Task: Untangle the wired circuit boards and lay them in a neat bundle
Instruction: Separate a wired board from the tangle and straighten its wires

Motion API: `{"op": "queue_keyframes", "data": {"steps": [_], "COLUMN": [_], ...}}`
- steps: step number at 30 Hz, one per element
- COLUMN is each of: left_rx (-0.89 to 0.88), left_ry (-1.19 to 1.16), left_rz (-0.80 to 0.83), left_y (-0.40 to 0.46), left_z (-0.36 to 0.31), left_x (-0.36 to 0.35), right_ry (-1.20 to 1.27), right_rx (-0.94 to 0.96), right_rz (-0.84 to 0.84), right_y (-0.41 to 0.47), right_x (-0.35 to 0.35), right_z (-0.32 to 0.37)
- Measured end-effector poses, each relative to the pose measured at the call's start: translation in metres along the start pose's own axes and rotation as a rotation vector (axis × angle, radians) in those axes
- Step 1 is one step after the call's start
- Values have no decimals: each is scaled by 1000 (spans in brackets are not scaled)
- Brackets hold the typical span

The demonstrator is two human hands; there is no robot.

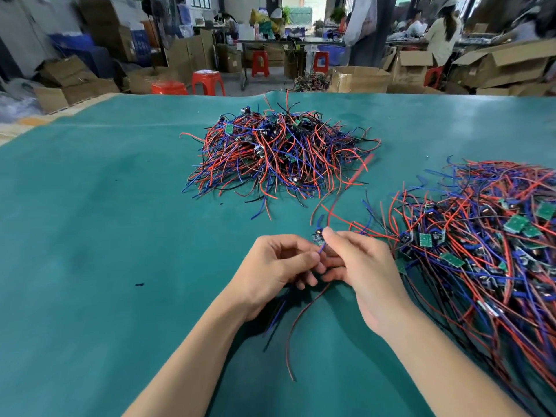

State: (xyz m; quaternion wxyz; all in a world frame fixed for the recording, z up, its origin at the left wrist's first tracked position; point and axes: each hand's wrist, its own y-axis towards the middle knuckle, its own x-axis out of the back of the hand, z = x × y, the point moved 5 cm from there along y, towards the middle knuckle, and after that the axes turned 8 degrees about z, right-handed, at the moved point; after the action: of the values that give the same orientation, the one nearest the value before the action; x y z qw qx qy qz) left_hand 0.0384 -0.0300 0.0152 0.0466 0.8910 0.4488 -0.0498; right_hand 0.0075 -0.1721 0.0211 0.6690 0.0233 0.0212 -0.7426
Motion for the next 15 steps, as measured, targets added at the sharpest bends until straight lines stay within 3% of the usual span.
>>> {"op": "queue_keyframes", "data": {"steps": [5, 11, 15], "left_rx": [36, 68, 53], "left_ry": [34, -51, 78], "left_rz": [62, 146, 158], "left_y": [-1, -3, -3], "left_z": [0, -1, -3], "left_x": [-2, -4, -6], "right_ry": [126, 203, 184], "right_rx": [-25, -40, -39], "right_rz": [-21, 108, 205], "right_y": [2, 1, 0], "right_x": [10, 4, -3], "right_z": [5, 8, 4]}}
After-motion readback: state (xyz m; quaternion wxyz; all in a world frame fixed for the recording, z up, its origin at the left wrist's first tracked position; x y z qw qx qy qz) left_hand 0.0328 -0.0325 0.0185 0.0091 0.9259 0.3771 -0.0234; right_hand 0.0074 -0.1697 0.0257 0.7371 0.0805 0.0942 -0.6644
